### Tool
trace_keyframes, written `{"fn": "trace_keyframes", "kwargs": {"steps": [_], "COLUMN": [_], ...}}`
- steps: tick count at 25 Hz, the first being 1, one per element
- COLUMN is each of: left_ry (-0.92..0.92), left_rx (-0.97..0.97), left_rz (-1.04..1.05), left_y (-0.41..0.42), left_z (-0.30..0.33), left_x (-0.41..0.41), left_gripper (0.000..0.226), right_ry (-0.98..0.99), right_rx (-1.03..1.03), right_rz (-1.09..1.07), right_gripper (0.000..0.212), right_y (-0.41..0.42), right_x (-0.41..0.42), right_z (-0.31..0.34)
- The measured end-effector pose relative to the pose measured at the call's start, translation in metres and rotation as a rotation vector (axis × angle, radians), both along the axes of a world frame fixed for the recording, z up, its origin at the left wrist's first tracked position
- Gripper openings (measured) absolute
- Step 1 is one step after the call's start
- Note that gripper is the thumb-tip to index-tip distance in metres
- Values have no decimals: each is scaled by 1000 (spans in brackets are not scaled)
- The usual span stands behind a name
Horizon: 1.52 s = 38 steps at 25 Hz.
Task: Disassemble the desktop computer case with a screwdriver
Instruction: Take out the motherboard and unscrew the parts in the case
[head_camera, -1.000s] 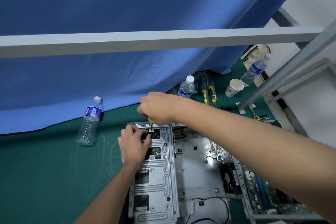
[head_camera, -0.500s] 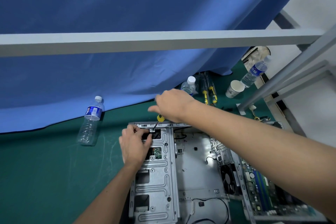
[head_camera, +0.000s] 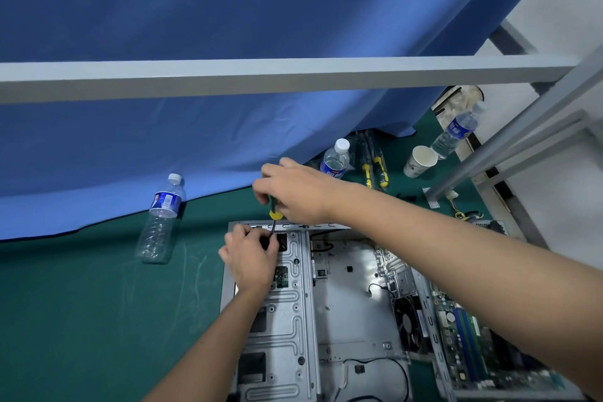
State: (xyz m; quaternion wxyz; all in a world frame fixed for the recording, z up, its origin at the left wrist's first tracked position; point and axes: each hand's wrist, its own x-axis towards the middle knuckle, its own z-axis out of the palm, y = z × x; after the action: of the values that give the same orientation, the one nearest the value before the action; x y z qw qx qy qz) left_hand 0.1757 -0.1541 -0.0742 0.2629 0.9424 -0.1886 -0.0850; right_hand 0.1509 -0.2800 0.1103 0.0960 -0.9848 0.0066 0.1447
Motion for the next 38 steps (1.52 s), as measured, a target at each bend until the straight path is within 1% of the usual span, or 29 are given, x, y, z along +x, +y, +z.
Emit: {"fn": "trace_keyframes", "kwargs": {"steps": [2, 4, 8, 13, 15, 18, 20, 22, 24, 25, 27, 29, 31, 33, 38], "left_ry": [-28, -50, -12, -47, -64, -70, -42, 5, 30, 36, 30, 5, 18, 30, 59], "left_rx": [18, 32, 82, 118, 123, 61, 23, 28, 22, -1, -52, -67, -61, -26, 14], "left_rz": [25, 42, 110, 33, -15, -100, -185, -265, -299, -294, -244, -178, -135, -150, -157], "left_y": [-3, -7, -18, -15, -13, -9, 0, 11, 18, 21, 27, 37, 46, 47, 43], "left_z": [-1, -2, 0, 1, 4, 8, 9, 10, 10, 11, 11, 8, 7, 8, 12], "left_x": [-3, -9, -16, -12, -11, -4, 3, 9, 11, 11, 12, 14, 14, 14, 16], "left_gripper": [13, 13, 15, 15, 15, 12, 8, 4, 2, 3, 8, 13, 16, 15, 15], "right_ry": [-20, -46, -94, -168, -201, -251, -312, -392, -425, -420, -434, -453, -434, -424, -428], "right_rx": [71, 76, 130, 107, 126, 211, 286, 394, 497, 557, 743, 910, 1001, 1096, 1372], "right_rz": [-4, -10, -38, -8, -39, -129, -257, -502, -775, -891, -1103, -1274, -1393, -1481, -1605], "right_gripper": [20, 18, 19, 19, 18, 18, 15, 12, 12, 12, 11, 9, 10, 12, 13], "right_y": [-1, 1, -2, -7, -10, -19, -28, -35, -39, -39, -39, -37, -35, -28, -3], "right_x": [-1, -3, -5, -21, -26, -34, -47, -68, -92, -104, -128, -151, -169, -178, -183], "right_z": [0, -3, -5, -5, -4, 0, 0, -7, -22, -31, -48, -62, -74, -85, -104]}}
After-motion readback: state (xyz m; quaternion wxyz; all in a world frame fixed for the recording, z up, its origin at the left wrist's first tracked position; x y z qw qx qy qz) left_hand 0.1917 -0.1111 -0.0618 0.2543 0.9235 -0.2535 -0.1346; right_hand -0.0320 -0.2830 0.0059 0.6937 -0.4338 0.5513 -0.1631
